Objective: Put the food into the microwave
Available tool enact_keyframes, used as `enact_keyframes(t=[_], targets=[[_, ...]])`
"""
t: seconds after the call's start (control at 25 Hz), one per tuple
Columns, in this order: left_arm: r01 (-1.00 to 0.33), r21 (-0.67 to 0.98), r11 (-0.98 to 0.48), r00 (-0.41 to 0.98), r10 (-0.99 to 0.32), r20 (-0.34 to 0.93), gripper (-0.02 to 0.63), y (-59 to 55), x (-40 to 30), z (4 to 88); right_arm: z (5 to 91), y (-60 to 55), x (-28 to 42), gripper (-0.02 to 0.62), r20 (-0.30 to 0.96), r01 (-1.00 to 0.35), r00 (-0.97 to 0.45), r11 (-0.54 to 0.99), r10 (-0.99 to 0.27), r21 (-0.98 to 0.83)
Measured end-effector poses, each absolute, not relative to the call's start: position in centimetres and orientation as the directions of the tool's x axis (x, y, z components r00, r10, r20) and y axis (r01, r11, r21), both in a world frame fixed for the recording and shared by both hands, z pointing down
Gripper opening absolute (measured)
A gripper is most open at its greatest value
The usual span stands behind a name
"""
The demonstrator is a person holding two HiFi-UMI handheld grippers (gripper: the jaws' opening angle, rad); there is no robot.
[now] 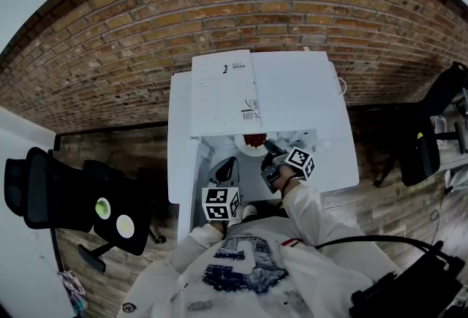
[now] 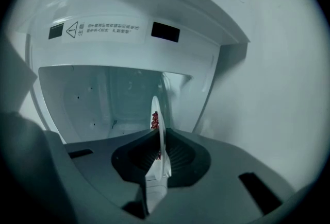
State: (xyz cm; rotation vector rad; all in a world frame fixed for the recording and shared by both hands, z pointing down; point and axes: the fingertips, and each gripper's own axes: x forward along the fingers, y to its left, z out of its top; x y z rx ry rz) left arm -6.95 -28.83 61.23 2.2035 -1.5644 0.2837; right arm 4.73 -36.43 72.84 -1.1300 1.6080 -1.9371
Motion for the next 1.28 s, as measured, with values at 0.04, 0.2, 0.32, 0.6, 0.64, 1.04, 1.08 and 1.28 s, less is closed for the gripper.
enact_keyframes(t=[0.04,0.2,0.32,0.6,0.64,1.04,1.08,1.28], targets=[[-0.935,0.221,-0.277,0.346,-0.848,0.401,0.008,-28.8,-7.0,61.3,72.9,-36.4,4.7,0.040,0.336,-0.195,-0.605,-0.274,-0.722,-0.942],[-0.934,0.224,-0.277,0.347,-0.847,0.402,0.008,-28.9,-7.0,61.5,73.2,-36.7,4.6,0.040,0.332,-0.189,-0.604,-0.274,-0.725,-0.943],[-0.933,0.225,-0.281,0.352,-0.844,0.404,0.008,-28.9,-6.9,61.5,73.1,-36.9,4.7,0.040,0.332,-0.191,-0.604,-0.273,-0.724,-0.943],[-0.928,0.226,-0.296,0.366,-0.839,0.403,0.008,-28.7,-6.6,61.6,72.8,-36.9,5.1,0.044,0.335,-0.197,-0.600,-0.272,-0.726,-0.942],[-0.927,0.227,-0.299,0.369,-0.837,0.403,0.008,-28.7,-6.5,61.6,72.9,-36.8,5.2,0.044,0.335,-0.196,-0.600,-0.273,-0.727,-0.942],[-0.925,0.218,-0.311,0.376,-0.834,0.403,0.008,-28.5,-6.0,61.5,72.3,-34.6,6.4,0.044,0.308,-0.178,-0.618,-0.253,-0.724,-0.951],[-0.925,0.219,-0.310,0.375,-0.835,0.403,0.008,-28.5,-6.0,61.6,72.3,-34.3,6.4,0.044,0.306,-0.175,-0.620,-0.253,-0.722,-0.951],[-0.926,0.215,-0.311,0.374,-0.836,0.402,0.008,-28.3,-6.1,61.6,71.9,-33.1,5.5,0.043,0.288,-0.159,-0.648,-0.244,-0.705,-0.956]])
